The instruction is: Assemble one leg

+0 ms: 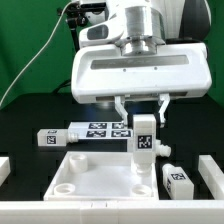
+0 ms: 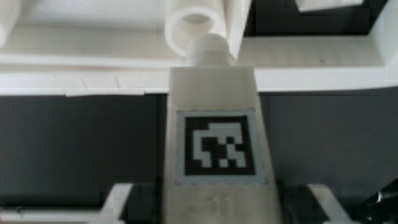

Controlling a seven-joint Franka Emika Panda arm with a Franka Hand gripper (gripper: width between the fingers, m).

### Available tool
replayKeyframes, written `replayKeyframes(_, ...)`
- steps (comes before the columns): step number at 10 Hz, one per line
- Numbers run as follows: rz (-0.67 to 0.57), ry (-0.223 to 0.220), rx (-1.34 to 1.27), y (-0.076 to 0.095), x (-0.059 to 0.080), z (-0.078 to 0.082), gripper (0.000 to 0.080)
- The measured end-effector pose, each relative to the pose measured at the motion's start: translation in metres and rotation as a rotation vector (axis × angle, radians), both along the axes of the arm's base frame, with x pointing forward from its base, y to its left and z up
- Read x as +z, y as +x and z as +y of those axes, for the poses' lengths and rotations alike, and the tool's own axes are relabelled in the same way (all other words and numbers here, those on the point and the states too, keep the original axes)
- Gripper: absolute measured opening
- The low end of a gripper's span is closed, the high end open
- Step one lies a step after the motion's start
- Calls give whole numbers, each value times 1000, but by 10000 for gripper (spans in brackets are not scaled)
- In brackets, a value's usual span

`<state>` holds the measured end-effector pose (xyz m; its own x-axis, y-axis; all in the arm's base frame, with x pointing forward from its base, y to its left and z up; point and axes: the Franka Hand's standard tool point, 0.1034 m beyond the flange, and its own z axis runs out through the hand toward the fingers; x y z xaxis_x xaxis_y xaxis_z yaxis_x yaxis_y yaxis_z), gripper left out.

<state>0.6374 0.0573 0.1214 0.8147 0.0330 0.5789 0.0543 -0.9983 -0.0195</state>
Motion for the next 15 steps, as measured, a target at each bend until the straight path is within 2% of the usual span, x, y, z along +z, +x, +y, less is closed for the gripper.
replayKeyframes(2, 0, -1, 2, 4, -2, 0, 284)
replayKeyframes(6, 16, -1, -5, 4, -18, -4, 284)
replayKeyframes(10, -7, -5, -9, 6, -19, -4, 284)
replayKeyframes(15, -2, -10, -13, 1, -38, -6, 284)
